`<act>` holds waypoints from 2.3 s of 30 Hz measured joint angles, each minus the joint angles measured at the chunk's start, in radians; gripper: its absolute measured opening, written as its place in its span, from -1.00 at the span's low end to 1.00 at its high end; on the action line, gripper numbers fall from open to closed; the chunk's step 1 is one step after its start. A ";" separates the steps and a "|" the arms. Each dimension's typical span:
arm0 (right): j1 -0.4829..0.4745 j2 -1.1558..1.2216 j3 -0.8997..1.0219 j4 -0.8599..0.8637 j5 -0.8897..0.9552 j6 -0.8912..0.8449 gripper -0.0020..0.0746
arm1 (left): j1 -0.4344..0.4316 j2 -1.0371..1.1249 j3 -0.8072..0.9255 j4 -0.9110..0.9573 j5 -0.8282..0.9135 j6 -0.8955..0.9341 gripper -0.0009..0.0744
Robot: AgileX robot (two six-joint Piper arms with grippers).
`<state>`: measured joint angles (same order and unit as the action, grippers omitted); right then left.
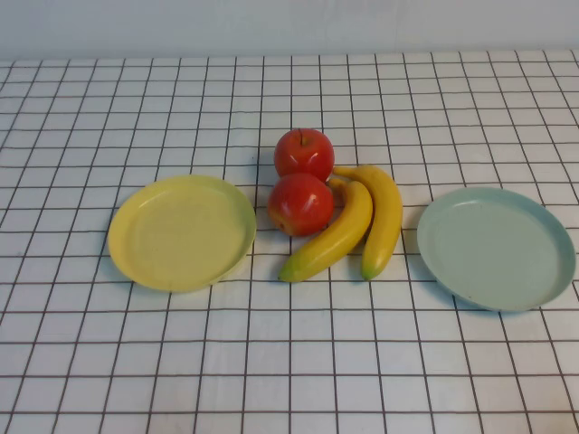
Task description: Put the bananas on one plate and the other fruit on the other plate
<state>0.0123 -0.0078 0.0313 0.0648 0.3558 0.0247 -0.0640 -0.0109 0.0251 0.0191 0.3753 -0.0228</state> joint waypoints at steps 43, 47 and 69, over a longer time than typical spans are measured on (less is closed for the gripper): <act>0.000 0.000 0.000 0.000 0.000 0.000 -0.99 | 0.000 0.000 0.000 -0.001 -0.002 0.000 -0.97; 0.000 0.000 0.000 0.000 0.000 0.000 -0.99 | 0.000 0.000 0.000 -0.072 -0.050 -0.029 -0.97; 0.000 0.000 0.000 0.000 0.000 0.000 -0.99 | 0.000 0.007 -0.142 -0.512 -0.116 -0.200 -0.97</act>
<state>0.0123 -0.0078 0.0313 0.0648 0.3558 0.0247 -0.0640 -0.0042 -0.1166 -0.4927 0.2591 -0.2224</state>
